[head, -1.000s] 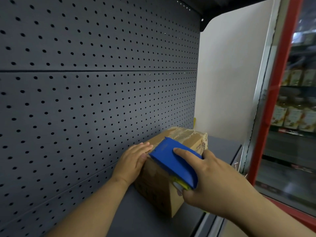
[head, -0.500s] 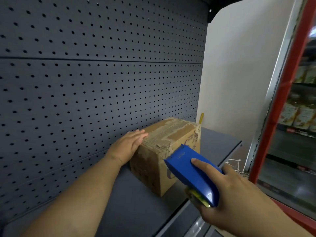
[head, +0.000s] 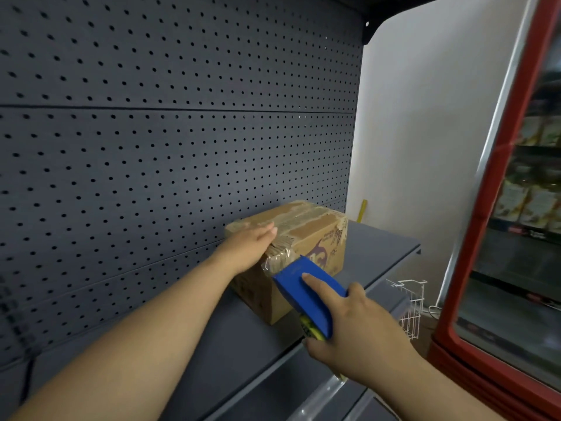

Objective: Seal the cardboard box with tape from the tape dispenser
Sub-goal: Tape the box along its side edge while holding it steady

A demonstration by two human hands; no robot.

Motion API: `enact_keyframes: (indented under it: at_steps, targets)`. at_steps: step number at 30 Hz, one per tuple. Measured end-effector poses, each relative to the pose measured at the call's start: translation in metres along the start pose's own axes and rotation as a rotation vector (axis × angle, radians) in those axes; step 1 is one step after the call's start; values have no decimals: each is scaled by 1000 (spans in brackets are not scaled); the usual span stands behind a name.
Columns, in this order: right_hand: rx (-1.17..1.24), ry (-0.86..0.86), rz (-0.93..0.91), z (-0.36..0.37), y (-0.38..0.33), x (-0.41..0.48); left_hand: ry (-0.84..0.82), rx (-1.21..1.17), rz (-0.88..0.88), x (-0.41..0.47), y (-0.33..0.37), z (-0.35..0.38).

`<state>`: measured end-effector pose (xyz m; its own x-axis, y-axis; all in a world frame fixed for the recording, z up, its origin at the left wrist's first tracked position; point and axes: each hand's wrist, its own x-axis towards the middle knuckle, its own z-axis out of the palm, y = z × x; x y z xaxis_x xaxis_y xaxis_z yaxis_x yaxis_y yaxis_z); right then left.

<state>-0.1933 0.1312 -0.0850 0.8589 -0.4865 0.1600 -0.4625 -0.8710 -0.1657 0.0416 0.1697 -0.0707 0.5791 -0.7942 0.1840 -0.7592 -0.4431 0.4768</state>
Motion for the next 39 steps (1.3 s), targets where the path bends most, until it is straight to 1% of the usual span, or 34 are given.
enact_keyframes:
  at_steps: [2,4,6,11,15,18,21,23,25,28,33,39]
  targets:
    - [-3,-17,-25,-3,1,-1,-69,117,-51,-3,2,1]
    - [10,-27,-43,-7,2,-3,-79,212,-69,-4,3,3]
    - [16,-31,-61,-12,5,-6,-69,244,-78,-6,3,6]
    - [13,-18,-102,-22,13,-19,-81,242,-89,-9,10,2]
    - [21,-71,-97,-25,18,-33,-86,247,-101,-10,11,2]
    - [-9,-75,-113,-27,14,-23,-71,244,-102,-10,10,5]
    - [-56,-102,-88,-25,7,-2,-53,224,-101,-10,8,8]
    - [-104,-113,-62,-23,3,13,-47,222,-95,-9,7,9]
    - [-162,-118,-73,-25,-2,23,-47,226,-88,-9,6,10]
    - [-131,-147,-133,-34,-6,28,-56,225,-88,-8,4,9]
    - [-158,-161,-184,-49,-2,26,-63,226,-87,-6,3,8]
    - [-141,-177,-173,-48,1,31,-76,231,-82,-9,7,7]
